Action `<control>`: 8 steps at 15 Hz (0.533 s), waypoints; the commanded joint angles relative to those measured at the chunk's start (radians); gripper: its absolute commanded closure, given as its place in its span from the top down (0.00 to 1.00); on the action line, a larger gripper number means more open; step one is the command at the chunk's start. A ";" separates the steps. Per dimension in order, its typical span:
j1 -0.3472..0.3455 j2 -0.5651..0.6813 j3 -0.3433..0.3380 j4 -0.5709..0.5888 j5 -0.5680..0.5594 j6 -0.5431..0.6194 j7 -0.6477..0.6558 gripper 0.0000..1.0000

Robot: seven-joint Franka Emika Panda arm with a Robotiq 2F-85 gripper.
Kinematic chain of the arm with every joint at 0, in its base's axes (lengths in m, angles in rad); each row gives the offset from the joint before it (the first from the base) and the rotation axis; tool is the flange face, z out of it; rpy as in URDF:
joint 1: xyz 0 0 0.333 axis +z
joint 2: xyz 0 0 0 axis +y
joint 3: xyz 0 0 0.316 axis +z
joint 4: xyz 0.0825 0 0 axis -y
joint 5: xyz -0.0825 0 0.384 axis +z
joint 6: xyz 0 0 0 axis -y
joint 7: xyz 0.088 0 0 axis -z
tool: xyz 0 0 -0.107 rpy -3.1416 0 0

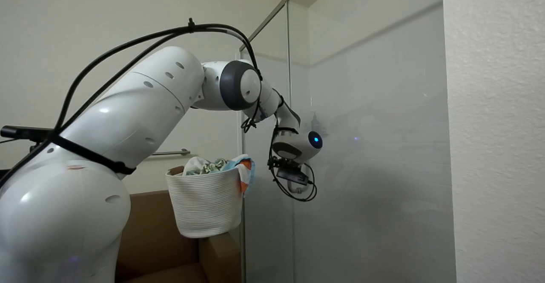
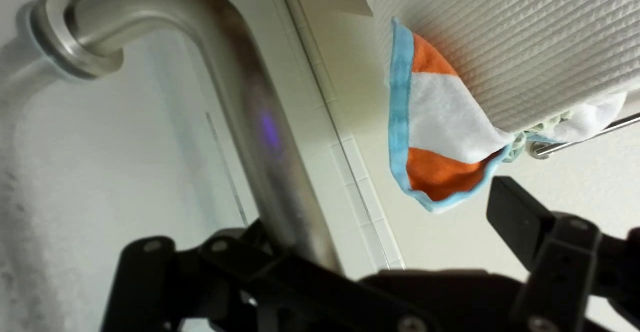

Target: Open the shower door

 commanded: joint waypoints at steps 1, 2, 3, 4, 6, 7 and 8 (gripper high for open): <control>0.024 -0.118 0.009 -0.210 0.085 -0.102 -0.067 1.00; 0.029 -0.138 0.002 -0.239 0.095 -0.116 -0.069 1.00; 0.034 -0.159 -0.005 -0.271 0.104 -0.132 -0.072 1.00; 0.039 -0.180 -0.014 -0.298 0.106 -0.152 -0.075 1.00; 0.049 -0.219 -0.032 -0.354 0.105 -0.198 -0.079 1.00; 0.056 -0.239 -0.040 -0.381 0.106 -0.216 -0.085 1.00; 0.061 -0.256 -0.048 -0.403 0.103 -0.231 -0.088 1.00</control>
